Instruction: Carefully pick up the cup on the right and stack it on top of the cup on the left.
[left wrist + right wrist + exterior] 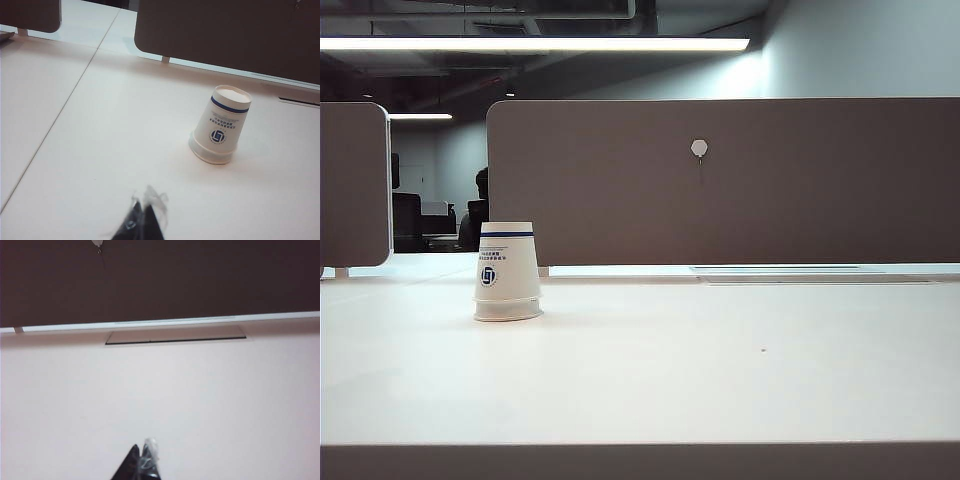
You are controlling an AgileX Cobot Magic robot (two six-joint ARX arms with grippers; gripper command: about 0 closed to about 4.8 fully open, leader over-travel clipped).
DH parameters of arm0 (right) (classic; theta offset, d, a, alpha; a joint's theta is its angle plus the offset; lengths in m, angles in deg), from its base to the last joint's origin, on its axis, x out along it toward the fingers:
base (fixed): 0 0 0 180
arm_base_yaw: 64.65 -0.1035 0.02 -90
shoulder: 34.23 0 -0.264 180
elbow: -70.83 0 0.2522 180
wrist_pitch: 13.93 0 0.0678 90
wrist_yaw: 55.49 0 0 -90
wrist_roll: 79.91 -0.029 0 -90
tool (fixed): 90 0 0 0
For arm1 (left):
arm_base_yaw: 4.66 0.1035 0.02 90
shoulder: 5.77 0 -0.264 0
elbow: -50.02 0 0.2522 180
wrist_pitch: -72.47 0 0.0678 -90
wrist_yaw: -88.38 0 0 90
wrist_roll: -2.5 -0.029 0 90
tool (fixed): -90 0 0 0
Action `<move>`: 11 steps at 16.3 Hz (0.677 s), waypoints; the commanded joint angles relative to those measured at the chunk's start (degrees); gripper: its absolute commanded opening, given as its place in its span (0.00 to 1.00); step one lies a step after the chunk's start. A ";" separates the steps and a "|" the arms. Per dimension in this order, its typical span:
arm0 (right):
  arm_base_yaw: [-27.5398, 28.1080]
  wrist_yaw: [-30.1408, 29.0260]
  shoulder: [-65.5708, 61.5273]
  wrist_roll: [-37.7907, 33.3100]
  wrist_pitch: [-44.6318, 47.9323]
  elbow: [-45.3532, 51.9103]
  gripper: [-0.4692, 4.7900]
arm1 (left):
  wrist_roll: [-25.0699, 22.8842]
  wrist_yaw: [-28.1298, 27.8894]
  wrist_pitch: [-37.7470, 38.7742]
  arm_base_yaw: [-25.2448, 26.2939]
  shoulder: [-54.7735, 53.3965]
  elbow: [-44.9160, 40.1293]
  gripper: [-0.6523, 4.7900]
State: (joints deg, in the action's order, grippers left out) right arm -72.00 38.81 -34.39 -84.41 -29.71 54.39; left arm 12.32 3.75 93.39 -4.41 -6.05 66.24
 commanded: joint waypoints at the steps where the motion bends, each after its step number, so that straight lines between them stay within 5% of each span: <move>1: -0.02 -1.01 0.09 -1.79 1.60 0.04 0.08 | -0.37 0.00 0.13 0.02 -0.02 0.13 0.11; 11: -0.07 -4.63 0.09 -2.99 3.21 0.35 0.08 | 0.04 -0.02 2.43 0.02 -0.02 0.15 0.12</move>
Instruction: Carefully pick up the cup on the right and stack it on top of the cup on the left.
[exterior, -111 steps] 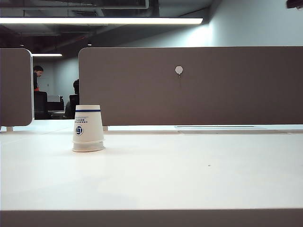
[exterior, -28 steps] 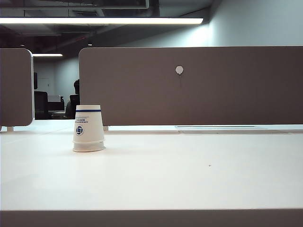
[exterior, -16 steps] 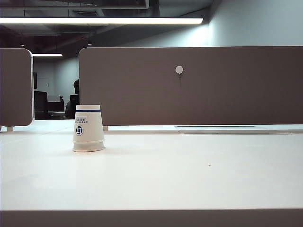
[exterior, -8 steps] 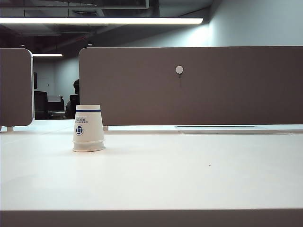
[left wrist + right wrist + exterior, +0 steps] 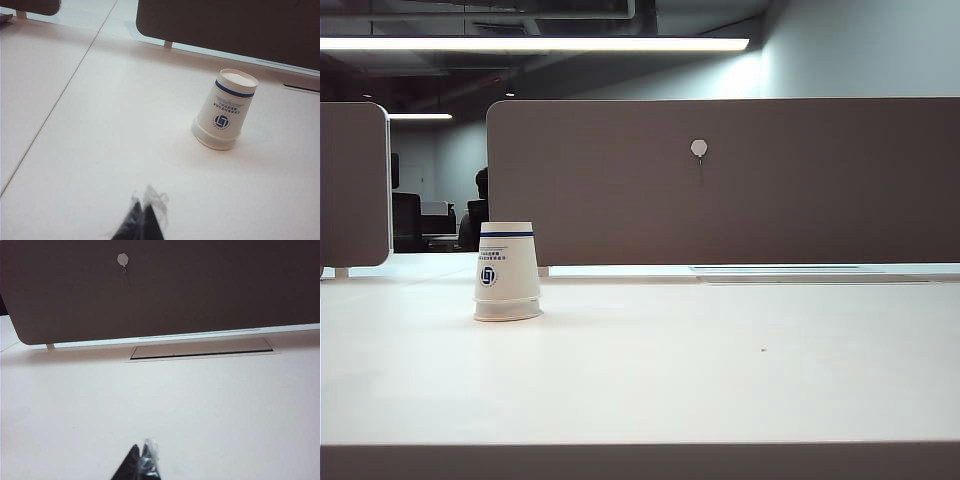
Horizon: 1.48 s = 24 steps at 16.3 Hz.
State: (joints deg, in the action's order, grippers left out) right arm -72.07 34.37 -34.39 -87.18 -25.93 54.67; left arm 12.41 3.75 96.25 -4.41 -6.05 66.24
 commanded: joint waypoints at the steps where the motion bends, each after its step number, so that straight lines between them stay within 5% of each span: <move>1: 0.00 -0.20 0.09 -0.22 -0.94 0.15 0.08 | -0.04 -0.02 -0.39 0.02 -0.02 0.15 0.12; 24: -0.37 -7.28 0.09 -0.66 3.23 0.72 0.08 | -0.04 -0.04 -0.39 0.02 -0.02 0.15 0.12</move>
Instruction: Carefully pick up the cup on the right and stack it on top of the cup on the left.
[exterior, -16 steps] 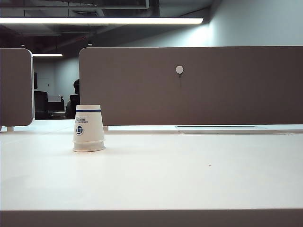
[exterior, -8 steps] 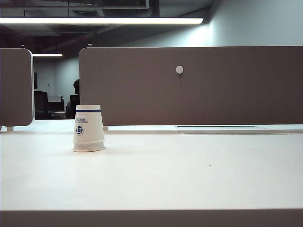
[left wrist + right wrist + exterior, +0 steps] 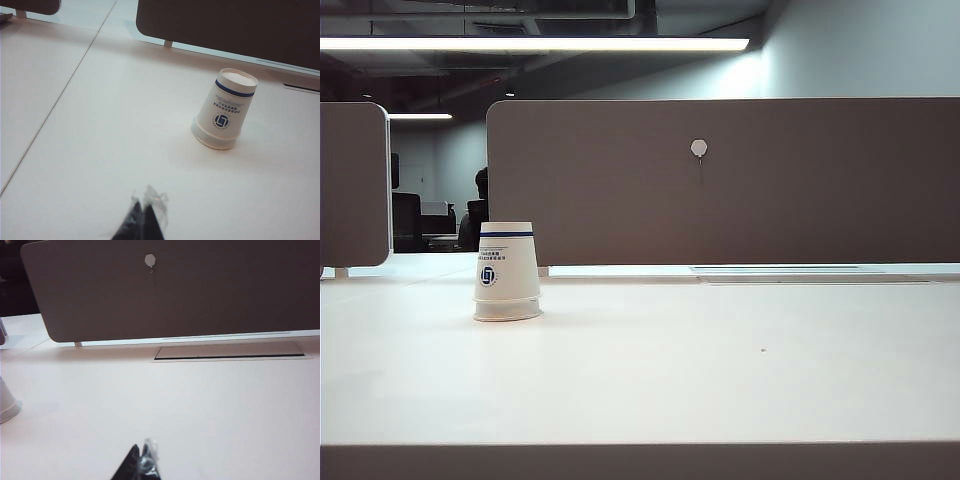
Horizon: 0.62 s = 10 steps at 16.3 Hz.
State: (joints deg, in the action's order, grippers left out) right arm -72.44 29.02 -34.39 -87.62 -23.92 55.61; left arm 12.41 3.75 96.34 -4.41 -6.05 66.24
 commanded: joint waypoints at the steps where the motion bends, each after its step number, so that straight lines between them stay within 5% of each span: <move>1: 0.02 -2.67 0.09 -0.24 1.25 -0.24 0.08 | -0.04 -0.04 -0.48 0.02 -0.02 0.15 0.12; 10: 0.02 -6.38 0.09 -1.33 0.94 -0.17 0.08 | -0.04 -0.04 -0.48 0.02 -0.02 0.15 0.12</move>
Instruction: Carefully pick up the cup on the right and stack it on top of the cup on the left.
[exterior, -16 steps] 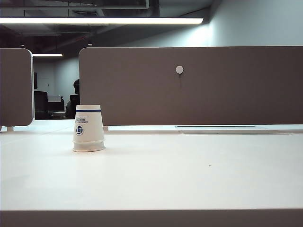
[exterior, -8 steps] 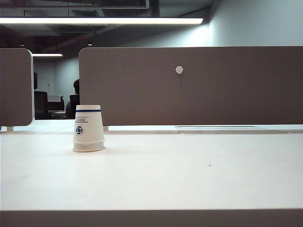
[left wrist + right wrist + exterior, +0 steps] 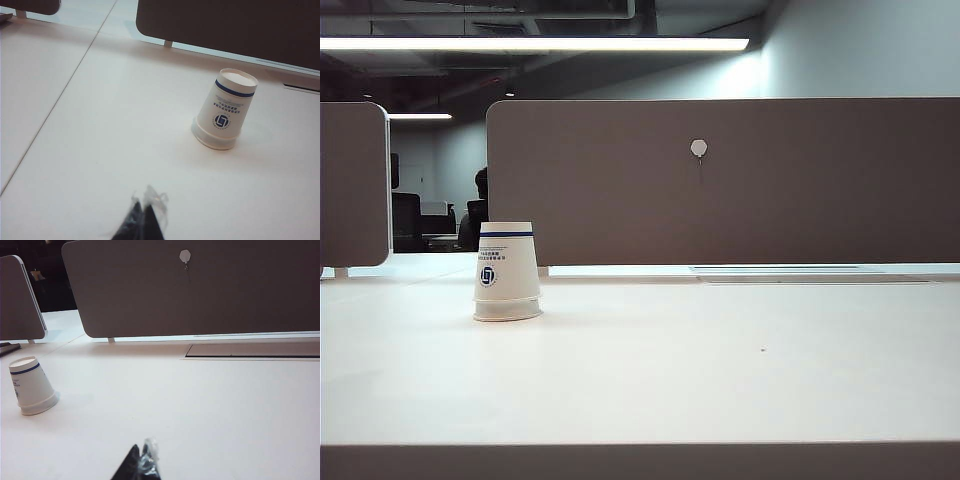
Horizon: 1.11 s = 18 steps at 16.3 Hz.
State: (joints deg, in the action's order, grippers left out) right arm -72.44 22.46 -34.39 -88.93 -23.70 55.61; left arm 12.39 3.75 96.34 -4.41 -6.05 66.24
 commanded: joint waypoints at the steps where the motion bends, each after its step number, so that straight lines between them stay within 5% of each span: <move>1: 0.04 1.09 0.09 0.52 0.13 1.03 0.08 | -0.02 -0.04 -0.50 0.02 -0.02 0.15 0.12; 12: 0.07 4.07 0.09 1.62 -1.20 1.18 0.08 | -0.02 -0.04 -0.48 0.02 -0.02 0.15 0.12; 18: 0.09 10.49 0.11 1.84 -6.34 1.18 0.08 | -0.02 -0.04 -0.48 0.02 -0.02 0.15 0.12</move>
State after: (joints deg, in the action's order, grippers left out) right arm -72.42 32.01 -34.37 -87.27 -29.51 56.64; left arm 12.41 3.72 96.34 -4.41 -6.05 66.24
